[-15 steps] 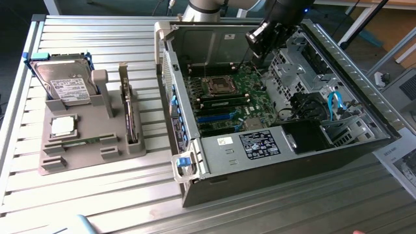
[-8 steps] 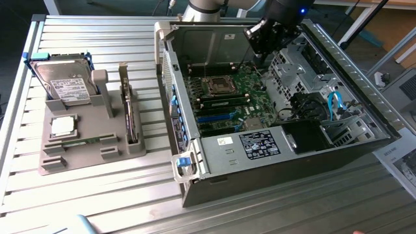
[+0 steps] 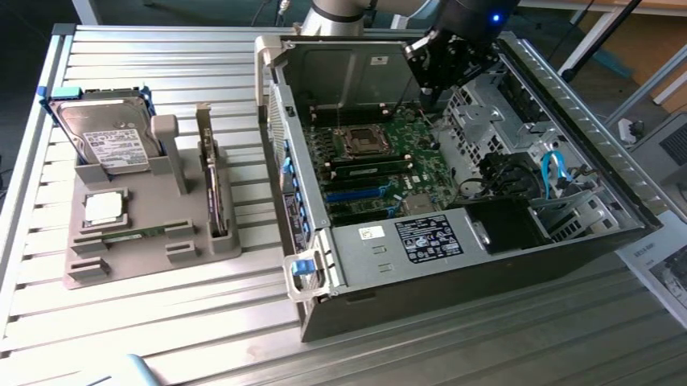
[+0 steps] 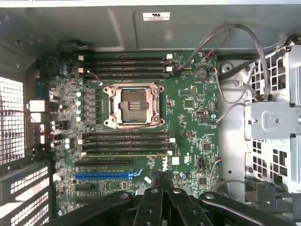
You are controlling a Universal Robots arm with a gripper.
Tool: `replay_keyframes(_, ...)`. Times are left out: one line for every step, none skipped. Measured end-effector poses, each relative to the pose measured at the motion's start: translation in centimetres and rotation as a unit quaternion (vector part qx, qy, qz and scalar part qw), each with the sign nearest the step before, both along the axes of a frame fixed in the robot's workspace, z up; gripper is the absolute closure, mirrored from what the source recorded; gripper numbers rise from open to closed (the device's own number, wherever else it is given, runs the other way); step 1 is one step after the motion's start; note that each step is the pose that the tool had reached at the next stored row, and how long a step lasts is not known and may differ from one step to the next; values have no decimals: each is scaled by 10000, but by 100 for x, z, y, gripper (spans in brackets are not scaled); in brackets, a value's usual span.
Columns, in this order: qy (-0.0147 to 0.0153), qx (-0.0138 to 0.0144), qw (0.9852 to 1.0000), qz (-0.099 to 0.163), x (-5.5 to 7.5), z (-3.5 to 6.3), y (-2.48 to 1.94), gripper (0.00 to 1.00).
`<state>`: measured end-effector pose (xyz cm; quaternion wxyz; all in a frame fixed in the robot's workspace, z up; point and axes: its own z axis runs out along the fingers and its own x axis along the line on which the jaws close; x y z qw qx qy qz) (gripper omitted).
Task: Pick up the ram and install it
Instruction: 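Press down the ram until it locks into place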
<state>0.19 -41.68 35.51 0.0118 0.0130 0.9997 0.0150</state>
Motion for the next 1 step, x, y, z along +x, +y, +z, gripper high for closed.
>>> replay_keyframes(0, 0, 10000, 0, 0, 0, 0, 90)
